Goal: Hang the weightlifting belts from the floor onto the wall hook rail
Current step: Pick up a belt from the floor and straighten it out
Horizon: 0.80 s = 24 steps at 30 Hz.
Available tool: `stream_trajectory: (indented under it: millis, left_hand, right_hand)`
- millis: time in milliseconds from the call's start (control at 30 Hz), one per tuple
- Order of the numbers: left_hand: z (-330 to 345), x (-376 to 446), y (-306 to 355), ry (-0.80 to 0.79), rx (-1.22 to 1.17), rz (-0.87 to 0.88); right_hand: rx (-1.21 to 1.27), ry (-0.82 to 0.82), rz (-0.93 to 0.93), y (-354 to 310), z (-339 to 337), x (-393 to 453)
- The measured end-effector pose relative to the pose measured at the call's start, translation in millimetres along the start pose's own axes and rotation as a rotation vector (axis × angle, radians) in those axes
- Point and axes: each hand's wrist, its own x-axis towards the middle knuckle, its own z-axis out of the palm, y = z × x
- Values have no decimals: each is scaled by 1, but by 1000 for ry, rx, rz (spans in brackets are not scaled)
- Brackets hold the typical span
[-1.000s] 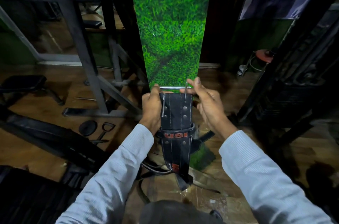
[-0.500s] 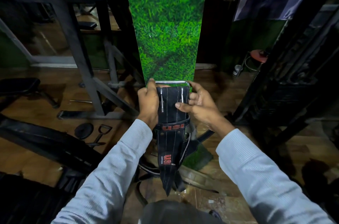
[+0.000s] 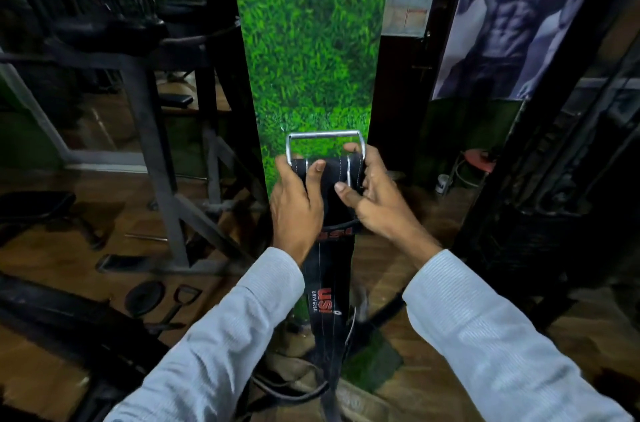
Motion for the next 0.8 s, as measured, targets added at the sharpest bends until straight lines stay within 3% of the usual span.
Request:
stream_trajectory:
  millis: [300, 433, 633, 800]
  left_hand:
    - [36, 70, 55, 12, -131, 218]
    - [56, 105, 83, 16, -170, 246]
    - [87, 180, 147, -23, -200, 218]
    - [108, 243, 190, 33, -195, 191]
  right_hand:
    - [-347, 198, -315, -36, -59, 38]
    - [-295, 225, -336, -48, -91, 70]
    - [-128, 423, -357, -76, -140, 140]
    - [-6, 468, -375, -105, -179, 193]
